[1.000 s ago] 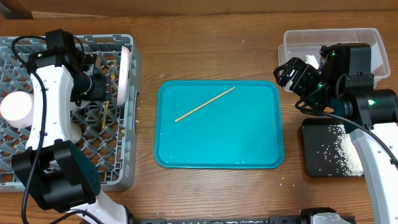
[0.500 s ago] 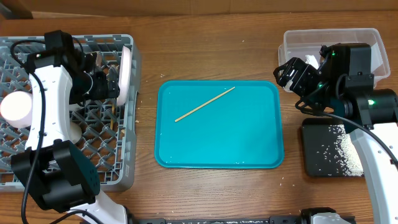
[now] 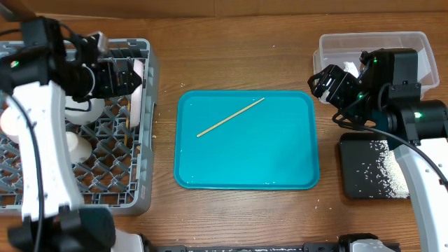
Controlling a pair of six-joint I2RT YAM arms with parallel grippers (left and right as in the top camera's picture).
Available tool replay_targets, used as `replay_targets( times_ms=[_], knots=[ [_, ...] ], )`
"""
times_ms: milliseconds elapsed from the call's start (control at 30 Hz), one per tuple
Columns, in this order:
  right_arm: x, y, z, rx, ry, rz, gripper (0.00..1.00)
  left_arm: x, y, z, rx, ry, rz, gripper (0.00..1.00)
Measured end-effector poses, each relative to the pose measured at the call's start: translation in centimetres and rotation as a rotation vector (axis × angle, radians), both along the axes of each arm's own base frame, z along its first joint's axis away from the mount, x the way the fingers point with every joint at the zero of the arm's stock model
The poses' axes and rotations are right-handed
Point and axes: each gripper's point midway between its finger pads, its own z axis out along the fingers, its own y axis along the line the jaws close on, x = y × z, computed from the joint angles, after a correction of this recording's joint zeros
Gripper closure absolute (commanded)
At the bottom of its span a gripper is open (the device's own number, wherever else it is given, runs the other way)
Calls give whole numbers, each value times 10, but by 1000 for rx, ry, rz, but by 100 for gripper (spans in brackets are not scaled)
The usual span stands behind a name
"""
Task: Sort waste into correct bins and load items into the dishwasher
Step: 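Move the left gripper right to the remaining chopstick on the tray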
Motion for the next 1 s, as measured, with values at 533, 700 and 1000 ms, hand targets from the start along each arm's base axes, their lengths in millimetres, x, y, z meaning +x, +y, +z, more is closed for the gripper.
replay_targets(
  times_ms=[533, 700, 1000],
  knots=[
    [0, 0, 0, 0, -1, 1, 0, -54, -80, 48, -336, 30, -177, 4],
    [0, 0, 0, 0, 0, 1, 0, -71, -128, 42, -285, 54, -371, 11],
    [0, 0, 0, 0, 0, 1, 0, -72, -202, -7, 49, 107, -544, 39]
  ],
)
